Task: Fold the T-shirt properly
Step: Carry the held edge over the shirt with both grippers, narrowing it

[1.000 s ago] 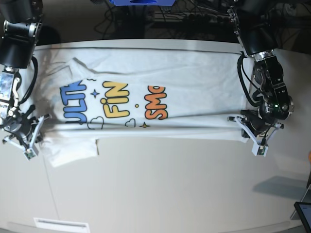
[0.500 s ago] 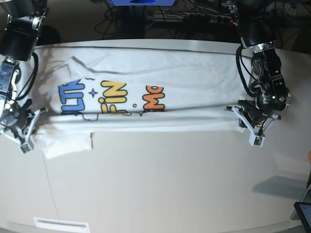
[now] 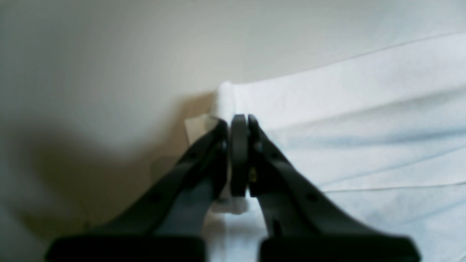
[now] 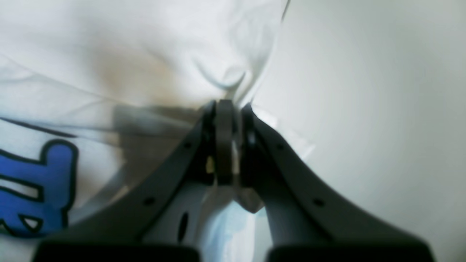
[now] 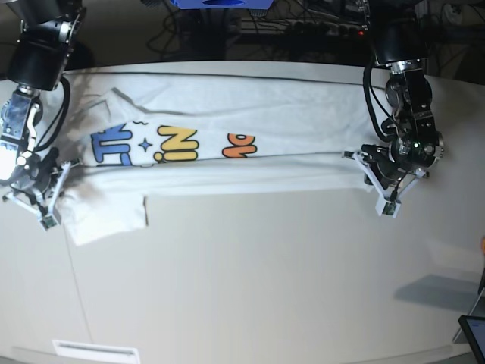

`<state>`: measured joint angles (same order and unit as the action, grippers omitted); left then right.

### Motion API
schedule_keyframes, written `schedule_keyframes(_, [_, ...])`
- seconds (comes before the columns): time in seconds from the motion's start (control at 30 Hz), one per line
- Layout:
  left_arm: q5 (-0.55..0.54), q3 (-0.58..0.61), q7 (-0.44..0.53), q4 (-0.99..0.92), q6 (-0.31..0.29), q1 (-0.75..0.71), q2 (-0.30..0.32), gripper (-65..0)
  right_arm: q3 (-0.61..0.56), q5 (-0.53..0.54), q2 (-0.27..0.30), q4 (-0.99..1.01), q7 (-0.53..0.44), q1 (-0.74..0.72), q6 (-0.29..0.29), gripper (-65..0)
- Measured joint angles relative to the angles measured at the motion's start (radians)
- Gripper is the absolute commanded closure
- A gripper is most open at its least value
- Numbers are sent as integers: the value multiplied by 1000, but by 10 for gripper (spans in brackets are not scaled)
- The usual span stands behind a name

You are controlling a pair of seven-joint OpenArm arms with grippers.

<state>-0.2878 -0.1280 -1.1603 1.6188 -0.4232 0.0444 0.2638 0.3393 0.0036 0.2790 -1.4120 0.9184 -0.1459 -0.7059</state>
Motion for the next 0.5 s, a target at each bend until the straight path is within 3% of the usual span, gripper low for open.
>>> schedule_keyframes(0.3, [0,17,0,-6,0,0,-3,0,0,1,0,0,0,23,0,-39])
schedule_keyframes(0.4, [0,17,0,-6,0,0,-3,0,0,-3,0,0,0,27,0,-142])
schedule_keyframes(0.5, [62,18,3,-6,0,-16,-5,0,0,-3,2,0,0,27,0,-308])
